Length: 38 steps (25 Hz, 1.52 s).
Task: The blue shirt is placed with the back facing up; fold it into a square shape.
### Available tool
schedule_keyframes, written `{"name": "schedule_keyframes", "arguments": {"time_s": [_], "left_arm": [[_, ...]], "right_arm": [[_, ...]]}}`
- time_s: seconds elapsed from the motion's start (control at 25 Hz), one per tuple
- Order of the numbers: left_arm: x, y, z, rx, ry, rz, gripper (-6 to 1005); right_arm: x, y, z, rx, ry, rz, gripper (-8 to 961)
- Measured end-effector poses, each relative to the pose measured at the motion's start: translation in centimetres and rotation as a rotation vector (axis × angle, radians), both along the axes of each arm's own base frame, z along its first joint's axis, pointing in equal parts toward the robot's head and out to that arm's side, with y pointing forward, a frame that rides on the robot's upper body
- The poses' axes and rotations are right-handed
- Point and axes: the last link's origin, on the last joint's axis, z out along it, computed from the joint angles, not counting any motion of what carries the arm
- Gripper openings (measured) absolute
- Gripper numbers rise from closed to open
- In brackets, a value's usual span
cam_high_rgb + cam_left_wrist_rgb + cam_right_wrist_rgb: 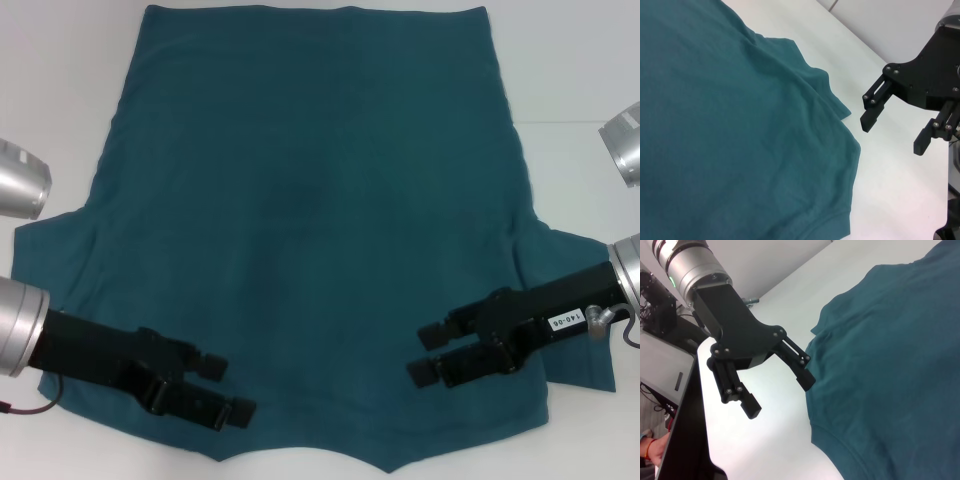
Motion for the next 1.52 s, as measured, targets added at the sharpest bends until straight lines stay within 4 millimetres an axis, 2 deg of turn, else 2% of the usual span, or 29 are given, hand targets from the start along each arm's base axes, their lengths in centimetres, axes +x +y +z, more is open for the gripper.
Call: {"name": "schedule_keyframes", "arguments": {"time_s": [0.72,0.84,0.96,1.12,1.2,1.24,1.32,1.52], "left_arm": [[0.1,0.0,-0.1,-0.002,-0.005,0.000,916],[-0.3,0.7,0.4,0.049,-0.001,0.074,916],[-1.6,2.4,2.2,0.197,-0.023,0.252,915],[-3.4,3.4,4.5,0.326,-0.087,0.484,915],[-3.9,3.5,4.8,0.340,-0.103,0.528,915],[-5.3,3.5,5.7,0.380,-0.156,0.641,915],[-6.3,3.4,6.2,0.411,-0.194,0.700,915],[-9.2,2.6,7.0,0.502,-0.284,0.854,916]], "right_arm": [[0.1,0.1,-0.1,0.009,-0.001,-0.013,700],[0.4,0.8,0.4,0.058,0.020,-0.067,701],[0.8,2.0,1.4,0.142,0.056,-0.188,701],[1.3,3.5,2.6,0.230,0.134,-0.401,700],[1.5,4.3,3.1,0.255,0.189,-0.487,699],[1.6,4.6,3.3,0.264,0.216,-0.518,699],[1.7,5.4,3.9,0.273,0.265,-0.574,700],[2.2,7.7,5.0,0.315,0.270,-0.694,700]]}}
